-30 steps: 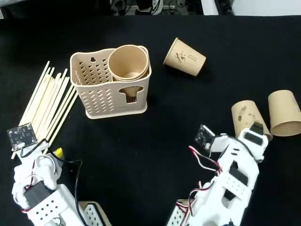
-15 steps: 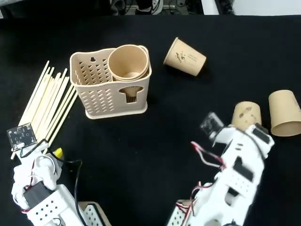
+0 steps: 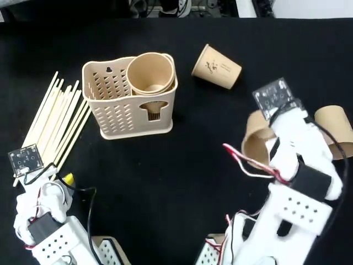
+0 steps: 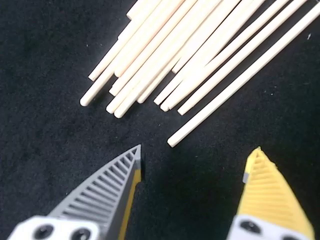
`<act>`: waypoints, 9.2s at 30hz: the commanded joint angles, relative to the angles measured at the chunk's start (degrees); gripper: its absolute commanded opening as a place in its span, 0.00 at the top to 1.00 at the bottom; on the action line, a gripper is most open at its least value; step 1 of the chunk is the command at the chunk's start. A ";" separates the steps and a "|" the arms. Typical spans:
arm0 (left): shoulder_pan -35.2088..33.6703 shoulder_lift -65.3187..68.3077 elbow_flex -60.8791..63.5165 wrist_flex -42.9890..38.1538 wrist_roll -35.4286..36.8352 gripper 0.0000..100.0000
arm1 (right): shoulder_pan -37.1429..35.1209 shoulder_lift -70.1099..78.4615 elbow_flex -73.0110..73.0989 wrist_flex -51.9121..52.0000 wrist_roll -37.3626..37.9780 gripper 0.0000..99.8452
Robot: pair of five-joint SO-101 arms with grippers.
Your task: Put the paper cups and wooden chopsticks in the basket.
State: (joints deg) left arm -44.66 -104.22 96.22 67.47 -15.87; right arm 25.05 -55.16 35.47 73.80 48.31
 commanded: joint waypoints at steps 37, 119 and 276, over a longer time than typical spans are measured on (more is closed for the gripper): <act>0.48 -0.26 0.84 -0.62 -0.35 0.68 | -44.57 31.25 -36.70 -8.09 -36.13 0.98; 0.48 -0.26 0.84 -0.62 -0.35 0.68 | 19.52 1.45 7.87 -16.26 42.81 0.66; 0.48 -0.26 0.84 -0.62 -0.35 0.68 | -29.54 102.64 -85.85 -14.68 -48.44 0.62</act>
State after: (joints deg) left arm -44.66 -104.22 96.22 67.47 -15.87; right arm -4.75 47.34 -50.07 61.41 -0.04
